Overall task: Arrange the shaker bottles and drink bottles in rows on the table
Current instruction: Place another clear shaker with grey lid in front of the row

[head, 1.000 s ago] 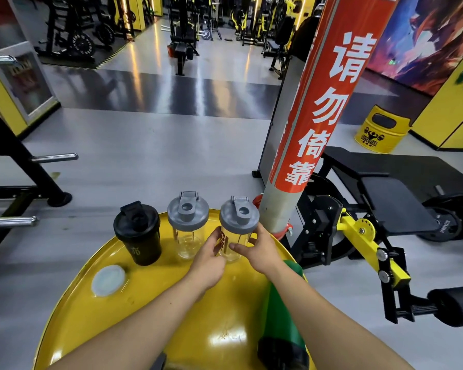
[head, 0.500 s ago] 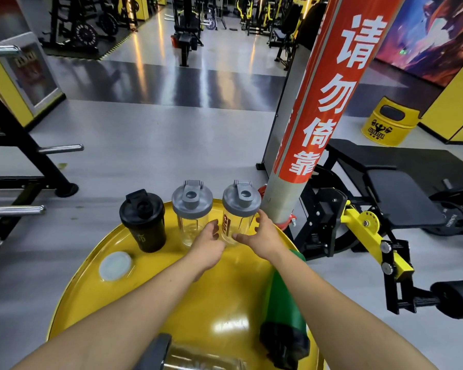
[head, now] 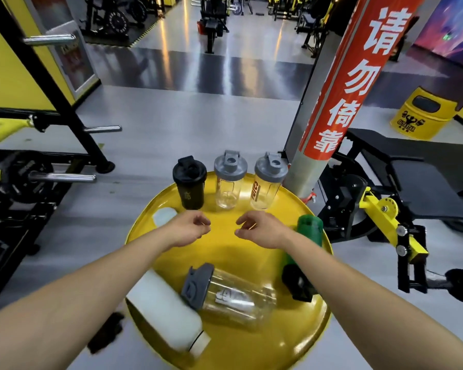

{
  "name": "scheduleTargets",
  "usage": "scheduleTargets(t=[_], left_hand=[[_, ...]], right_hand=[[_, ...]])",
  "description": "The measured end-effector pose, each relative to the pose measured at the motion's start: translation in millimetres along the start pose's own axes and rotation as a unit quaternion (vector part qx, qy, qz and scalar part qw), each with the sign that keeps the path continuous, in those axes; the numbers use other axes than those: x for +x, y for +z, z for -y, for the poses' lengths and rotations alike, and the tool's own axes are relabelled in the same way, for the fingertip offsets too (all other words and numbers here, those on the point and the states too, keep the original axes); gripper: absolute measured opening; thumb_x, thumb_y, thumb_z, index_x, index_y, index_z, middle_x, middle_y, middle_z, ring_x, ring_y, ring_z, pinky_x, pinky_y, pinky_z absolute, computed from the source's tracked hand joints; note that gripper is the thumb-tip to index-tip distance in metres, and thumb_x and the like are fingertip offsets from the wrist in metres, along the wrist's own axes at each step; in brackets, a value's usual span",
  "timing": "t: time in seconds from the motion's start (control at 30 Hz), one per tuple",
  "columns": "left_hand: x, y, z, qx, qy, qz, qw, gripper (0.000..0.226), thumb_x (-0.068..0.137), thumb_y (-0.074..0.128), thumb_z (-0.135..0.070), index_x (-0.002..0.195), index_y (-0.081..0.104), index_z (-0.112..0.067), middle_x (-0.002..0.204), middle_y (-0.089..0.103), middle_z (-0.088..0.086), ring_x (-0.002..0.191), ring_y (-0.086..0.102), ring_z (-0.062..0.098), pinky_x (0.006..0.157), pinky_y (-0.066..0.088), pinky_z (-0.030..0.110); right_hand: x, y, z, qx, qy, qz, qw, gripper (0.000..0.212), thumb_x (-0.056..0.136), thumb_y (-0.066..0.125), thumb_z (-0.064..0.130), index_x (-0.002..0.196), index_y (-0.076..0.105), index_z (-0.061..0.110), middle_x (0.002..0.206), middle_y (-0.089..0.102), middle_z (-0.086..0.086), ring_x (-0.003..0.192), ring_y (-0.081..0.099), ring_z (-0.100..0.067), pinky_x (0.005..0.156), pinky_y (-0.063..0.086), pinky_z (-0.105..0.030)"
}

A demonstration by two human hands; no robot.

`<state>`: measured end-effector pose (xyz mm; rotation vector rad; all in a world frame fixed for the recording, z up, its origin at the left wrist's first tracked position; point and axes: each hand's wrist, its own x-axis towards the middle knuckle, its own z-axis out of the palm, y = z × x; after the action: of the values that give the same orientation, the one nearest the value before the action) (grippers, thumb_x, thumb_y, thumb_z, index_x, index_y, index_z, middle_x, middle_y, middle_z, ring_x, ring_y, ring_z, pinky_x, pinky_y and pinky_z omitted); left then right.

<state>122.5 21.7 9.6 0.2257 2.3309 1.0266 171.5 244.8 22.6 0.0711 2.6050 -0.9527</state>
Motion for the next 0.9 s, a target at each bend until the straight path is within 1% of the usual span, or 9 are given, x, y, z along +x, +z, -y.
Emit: scheduleTargets(t=[0.17, 0.23, 0.3, 0.4, 0.47, 0.53, 0.67, 0.77, 0.9], left_hand=[[-29, -8, 41, 0.084, -0.024, 0.037, 0.995, 0.044, 0.090, 0.067, -0.041, 0.127, 0.062, -0.017, 0.121, 0.066, 0.001, 0.110, 0.063, 0.019, 0.093, 0.051, 0.030], [-35, -6, 50, 0.102, -0.034, 0.064, 0.992, 0.046, 0.090, 0.067, -0.044, 0.127, 0.063, -0.018, 0.122, 0.065, 0.000, 0.111, 0.062, 0.018, 0.096, 0.051, 0.032], [-38, -1, 55, 0.100, -0.035, 0.075, 0.992, 0.045, 0.089, 0.067, -0.045, 0.126, 0.063, -0.019, 0.121, 0.065, -0.001, 0.108, 0.063, 0.018, 0.095, 0.052, 0.033], [-41, 7, 60, 0.079, -0.030, 0.080, 0.993, 0.043, 0.090, 0.066, -0.042, 0.125, 0.064, -0.018, 0.119, 0.066, 0.000, 0.106, 0.063, 0.019, 0.092, 0.052, 0.033], [-40, 9, 62, 0.056, -0.025, 0.073, 0.995, 0.039, 0.091, 0.065, -0.043, 0.122, 0.065, -0.019, 0.116, 0.068, 0.002, 0.106, 0.065, 0.024, 0.093, 0.053, 0.038], [-38, 6, 61, -0.008, -0.020, 0.052, 0.998, 0.038, 0.091, 0.064, -0.045, 0.119, 0.065, -0.020, 0.111, 0.071, 0.005, 0.103, 0.068, 0.027, 0.092, 0.055, 0.042], [-32, -8, 49, -0.184, -0.008, -0.038, 0.982, 0.027, 0.095, 0.060, -0.043, 0.114, 0.064, -0.024, 0.113, 0.072, -0.001, 0.099, 0.071, 0.018, 0.090, 0.054, 0.037], [-31, -12, 41, -0.278, -0.017, -0.053, 0.959, 0.027, 0.099, 0.052, -0.042, 0.116, 0.064, -0.024, 0.115, 0.072, 0.000, 0.100, 0.072, 0.019, 0.096, 0.054, 0.044], [-36, -12, 35, -0.327, 0.009, -0.043, 0.944, 0.028, 0.102, 0.048, -0.033, 0.128, 0.059, -0.027, 0.119, 0.070, -0.001, 0.106, 0.070, 0.019, 0.099, 0.053, 0.046]], right_hand=[[-9, 51, 23, -0.155, -0.013, 0.201, 0.967, 0.079, 0.081, 0.072, 0.056, 0.147, 0.044, 0.022, 0.137, 0.060, 0.002, 0.121, 0.057, -0.022, 0.097, 0.047, -0.034], [-10, 69, 25, -0.217, 0.005, 0.245, 0.945, 0.091, 0.075, 0.077, 0.058, 0.149, 0.038, 0.021, 0.140, 0.057, 0.000, 0.123, 0.055, -0.025, 0.100, 0.047, -0.038], [-11, 80, 25, -0.241, 0.009, 0.255, 0.936, 0.087, 0.071, 0.081, 0.056, 0.140, 0.044, 0.017, 0.133, 0.060, -0.004, 0.116, 0.057, -0.027, 0.096, 0.049, -0.040], [-10, 80, 24, -0.212, 0.009, 0.247, 0.945, 0.074, 0.071, 0.083, 0.052, 0.127, 0.051, 0.015, 0.120, 0.063, -0.003, 0.107, 0.060, -0.027, 0.088, 0.050, -0.039], [-9, 75, 22, -0.184, 0.011, 0.231, 0.955, 0.069, 0.072, 0.082, 0.052, 0.124, 0.053, 0.016, 0.116, 0.063, -0.001, 0.104, 0.060, -0.025, 0.084, 0.049, -0.038], [-7, 68, 19, -0.137, 0.016, 0.204, 0.969, 0.071, 0.072, 0.083, 0.050, 0.127, 0.052, 0.018, 0.122, 0.062, 0.000, 0.106, 0.060, -0.022, 0.087, 0.049, -0.037], [-2, 58, 16, 0.024, 0.017, 0.113, 0.993, 0.084, 0.067, 0.087, 0.048, 0.137, 0.048, 0.022, 0.133, 0.057, 0.005, 0.117, 0.058, -0.016, 0.100, 0.050, -0.036], [2, 57, 17, 0.187, -0.006, 0.028, 0.982, 0.096, 0.060, 0.093, 0.042, 0.140, 0.044, 0.024, 0.136, 0.058, 0.008, 0.128, 0.055, -0.012, 0.106, 0.049, -0.038], [1, 67, 25, 0.299, -0.047, -0.020, 0.953, 0.085, 0.072, 0.090, 0.019, 0.139, 0.040, 0.032, 0.137, 0.056, 0.015, 0.131, 0.047, 0.001, 0.098, 0.047, -0.020]])
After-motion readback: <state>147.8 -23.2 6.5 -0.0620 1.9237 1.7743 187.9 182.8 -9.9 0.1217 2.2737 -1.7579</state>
